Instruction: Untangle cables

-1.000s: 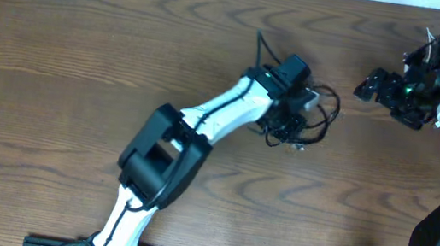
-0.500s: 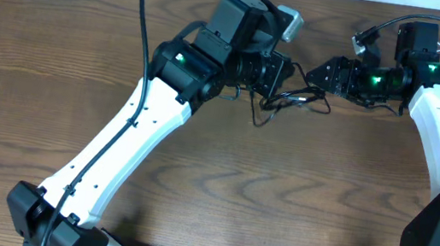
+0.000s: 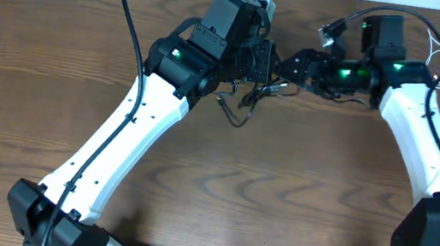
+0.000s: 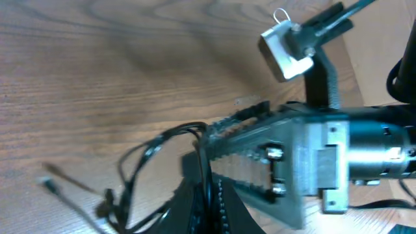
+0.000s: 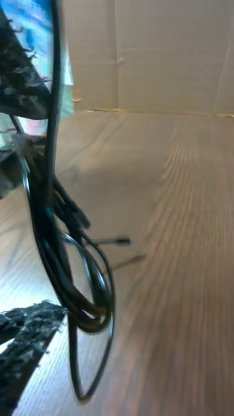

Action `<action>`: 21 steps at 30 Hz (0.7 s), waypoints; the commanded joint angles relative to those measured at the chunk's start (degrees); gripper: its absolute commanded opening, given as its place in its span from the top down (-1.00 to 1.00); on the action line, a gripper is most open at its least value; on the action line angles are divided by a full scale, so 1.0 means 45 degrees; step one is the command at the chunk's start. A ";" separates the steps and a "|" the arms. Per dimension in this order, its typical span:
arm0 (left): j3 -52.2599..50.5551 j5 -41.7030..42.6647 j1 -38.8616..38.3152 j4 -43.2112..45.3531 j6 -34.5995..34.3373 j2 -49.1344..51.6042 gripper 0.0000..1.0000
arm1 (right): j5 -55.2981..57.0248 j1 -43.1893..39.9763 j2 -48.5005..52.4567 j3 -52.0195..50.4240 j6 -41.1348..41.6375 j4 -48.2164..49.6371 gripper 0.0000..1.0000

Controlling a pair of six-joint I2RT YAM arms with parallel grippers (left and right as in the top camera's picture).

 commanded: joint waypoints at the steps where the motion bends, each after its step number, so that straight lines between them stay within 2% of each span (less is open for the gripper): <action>1: 0.0092 -0.0170 0.0044 0.0068 -0.0238 0.0102 0.85 | 0.1807 0.0918 0.0204 -0.0068 0.2225 0.0563 -0.63; 6: 0.0107 -0.0170 0.0316 0.0539 -0.0199 0.0034 0.86 | 0.4804 0.1525 0.1064 -0.0068 0.3347 0.0321 -0.15; 9: 0.0393 -0.0165 0.1588 0.0578 -0.0646 -0.0418 0.85 | 0.6892 0.0976 0.1579 -0.0228 0.3609 -0.0573 0.04; 14: 0.0432 -0.0029 0.4235 0.0466 -0.0714 -0.1928 0.85 | 0.7912 -0.0194 0.1729 -0.1438 0.1904 -0.0593 0.41; 19: 0.0432 -0.0029 0.5212 0.0151 -0.0714 -0.2574 0.85 | 0.8145 -0.1025 0.1729 -0.1865 0.0457 -0.0636 0.98; 20: 0.0432 0.0029 0.5212 0.0102 -0.0709 -0.2569 0.85 | 0.8058 -0.1103 0.1729 -0.1865 0.0311 -0.0578 0.98; 21: 0.0432 0.0253 0.5212 0.0097 -0.0709 -0.2560 0.85 | 0.7193 -0.1185 0.1729 -0.1860 -0.0583 -0.0272 0.98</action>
